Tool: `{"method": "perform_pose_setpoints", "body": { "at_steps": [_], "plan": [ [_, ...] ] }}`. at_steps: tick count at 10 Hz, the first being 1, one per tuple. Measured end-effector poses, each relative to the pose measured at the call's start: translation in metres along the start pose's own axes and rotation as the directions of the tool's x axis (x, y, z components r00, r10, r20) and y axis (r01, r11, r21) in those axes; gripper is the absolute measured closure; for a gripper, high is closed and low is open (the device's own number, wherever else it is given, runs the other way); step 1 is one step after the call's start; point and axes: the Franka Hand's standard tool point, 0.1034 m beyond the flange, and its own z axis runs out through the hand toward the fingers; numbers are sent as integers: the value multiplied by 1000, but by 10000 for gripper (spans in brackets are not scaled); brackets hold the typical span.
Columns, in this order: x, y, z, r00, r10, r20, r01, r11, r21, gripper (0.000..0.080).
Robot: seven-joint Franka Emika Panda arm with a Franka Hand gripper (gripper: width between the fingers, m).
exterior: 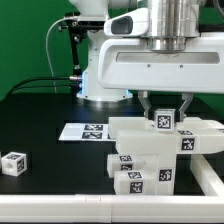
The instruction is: Assemble chair
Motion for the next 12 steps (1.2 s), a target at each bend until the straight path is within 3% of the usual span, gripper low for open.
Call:
{"method": "perform_pose_setpoints", "body": {
  "at_steps": [6, 8, 10, 11, 12],
  "plan": [
    [-1, -1, 0, 921, 389, 1, -389, 921, 1, 517],
    [-1, -1, 0, 918, 396, 1, -396, 918, 0, 515],
    [-1, -2, 0, 932, 363, 1, -363, 932, -1, 231],
    [-3, -5, -1, 944, 329, 8, -329, 944, -8, 231],
    [-1, -7, -4, 986, 164, 3, -164, 986, -10, 164]
  ]
}}
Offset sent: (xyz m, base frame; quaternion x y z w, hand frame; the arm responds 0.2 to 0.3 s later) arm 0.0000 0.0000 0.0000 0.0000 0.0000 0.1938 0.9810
